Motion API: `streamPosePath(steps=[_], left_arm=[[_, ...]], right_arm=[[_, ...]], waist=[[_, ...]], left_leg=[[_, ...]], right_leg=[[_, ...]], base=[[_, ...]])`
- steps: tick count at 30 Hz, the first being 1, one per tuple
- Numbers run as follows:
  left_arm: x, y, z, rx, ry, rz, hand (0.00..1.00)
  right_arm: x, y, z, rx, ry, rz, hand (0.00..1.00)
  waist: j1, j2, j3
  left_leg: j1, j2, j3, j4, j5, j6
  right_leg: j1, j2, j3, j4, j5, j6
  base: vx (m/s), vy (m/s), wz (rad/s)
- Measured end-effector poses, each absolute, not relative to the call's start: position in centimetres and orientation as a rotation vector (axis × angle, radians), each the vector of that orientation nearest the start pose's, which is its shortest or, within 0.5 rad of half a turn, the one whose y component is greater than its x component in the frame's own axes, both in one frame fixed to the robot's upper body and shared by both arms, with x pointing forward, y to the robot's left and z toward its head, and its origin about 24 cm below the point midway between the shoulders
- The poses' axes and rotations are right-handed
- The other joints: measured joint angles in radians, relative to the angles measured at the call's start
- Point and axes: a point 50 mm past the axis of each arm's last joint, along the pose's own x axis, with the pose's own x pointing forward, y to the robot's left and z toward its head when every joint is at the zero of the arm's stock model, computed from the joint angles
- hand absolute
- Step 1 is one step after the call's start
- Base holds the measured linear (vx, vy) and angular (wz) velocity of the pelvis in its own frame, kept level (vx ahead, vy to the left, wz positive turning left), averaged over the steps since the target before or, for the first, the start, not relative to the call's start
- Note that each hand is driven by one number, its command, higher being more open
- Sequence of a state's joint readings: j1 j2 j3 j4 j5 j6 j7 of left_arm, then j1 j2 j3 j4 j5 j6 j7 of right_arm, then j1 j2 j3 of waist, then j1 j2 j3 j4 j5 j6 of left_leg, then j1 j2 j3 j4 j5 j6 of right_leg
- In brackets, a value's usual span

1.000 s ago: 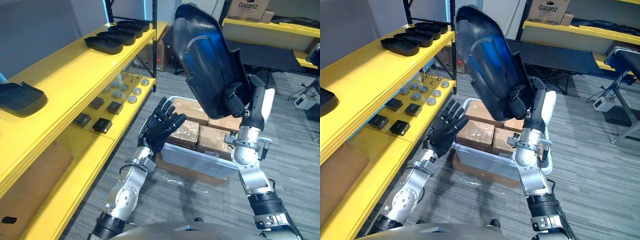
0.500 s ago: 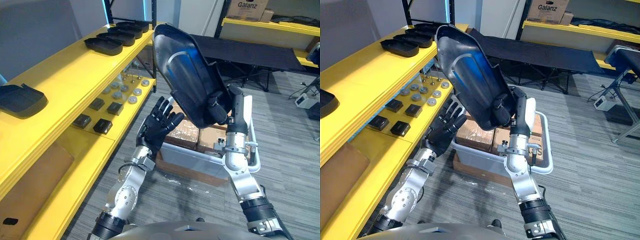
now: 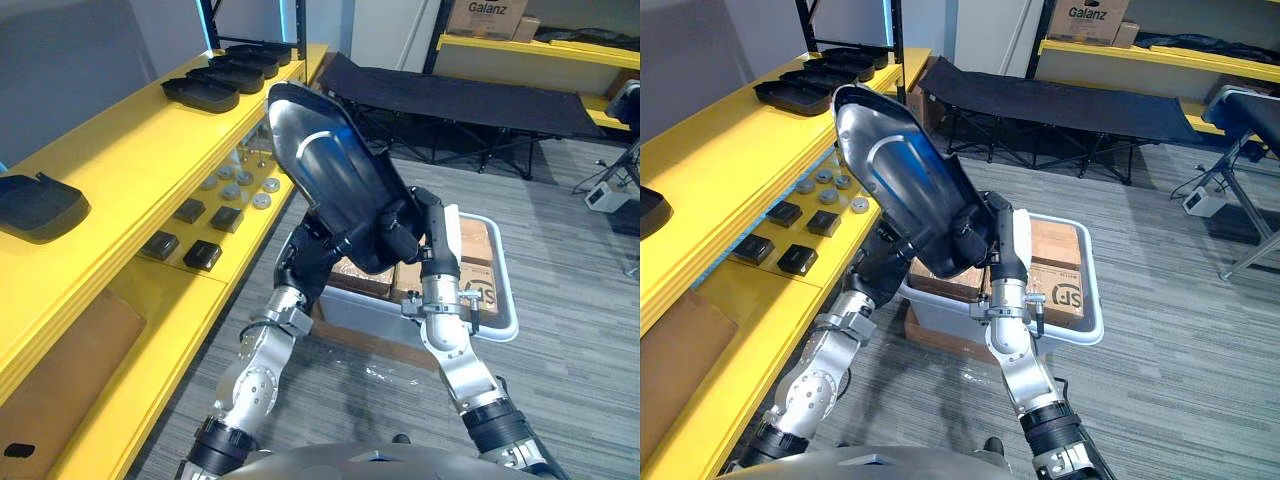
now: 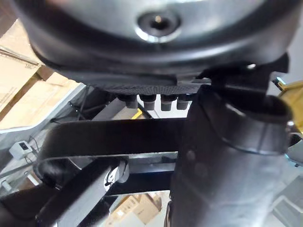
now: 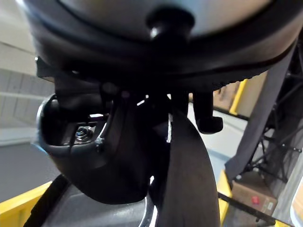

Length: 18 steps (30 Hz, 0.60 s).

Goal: Walk over and take three plastic housings, then place them on the shelf

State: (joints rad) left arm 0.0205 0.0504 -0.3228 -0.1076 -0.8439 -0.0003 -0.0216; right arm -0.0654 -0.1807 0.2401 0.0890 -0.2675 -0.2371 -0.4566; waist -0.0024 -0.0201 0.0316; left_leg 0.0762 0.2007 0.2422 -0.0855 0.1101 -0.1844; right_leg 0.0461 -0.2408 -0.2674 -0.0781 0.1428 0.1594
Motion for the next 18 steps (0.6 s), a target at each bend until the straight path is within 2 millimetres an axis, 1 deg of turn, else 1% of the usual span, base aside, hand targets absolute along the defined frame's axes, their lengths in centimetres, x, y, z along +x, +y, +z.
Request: streamPosePath(steps=[3, 10, 11, 18], left_arm=[[24.0, 7.3, 6.4, -0.807, 0.043, -0.373, 1.0], [24.1, 7.4, 6.3, -0.785, 0.061, -0.323, 1.0], [24.1, 7.4, 6.2, -0.786, 0.066, -0.308, 0.0], [24.2, 7.5, 6.1, -0.794, 0.086, -0.259, 0.0]], right_arm=[[25.4, -13.0, 5.6, -0.361, -0.295, -0.12, 0.0], [25.3, -12.4, 5.2, -0.347, -0.276, -0.104, 0.0], [25.3, -12.2, 5.1, -0.347, -0.275, -0.093, 0.0], [25.0, -11.3, 4.7, -0.319, -0.257, -0.055, 0.0]], waist=[[0.0, 0.001, -0.002], [-0.001, 0.004, -0.006], [-0.001, 0.004, -0.007], [0.0, 0.004, -0.008]], left_leg=[[0.0, 0.0, 0.0, 0.0, 0.0, 0.0], [-0.001, 0.0, 0.001, 0.0, 0.0, 0.0], [-0.001, 0.0, 0.001, 0.0, -0.001, -0.001], [-0.002, 0.0, 0.001, 0.0, -0.001, -0.001]], right_leg=[[-0.005, 0.0, 0.0, 0.0, -0.001, -0.002], [-0.007, 0.0, 0.001, 0.0, -0.003, -0.005], [-0.007, 0.0, 0.001, 0.0, -0.003, -0.005], [-0.007, 0.0, 0.0, 0.0, -0.003, -0.006]], base=[[0.0, 0.0, 0.0], [0.0, 0.0, 0.0], [0.0, 0.0, 0.0], [0.0, 0.0, 0.0]])
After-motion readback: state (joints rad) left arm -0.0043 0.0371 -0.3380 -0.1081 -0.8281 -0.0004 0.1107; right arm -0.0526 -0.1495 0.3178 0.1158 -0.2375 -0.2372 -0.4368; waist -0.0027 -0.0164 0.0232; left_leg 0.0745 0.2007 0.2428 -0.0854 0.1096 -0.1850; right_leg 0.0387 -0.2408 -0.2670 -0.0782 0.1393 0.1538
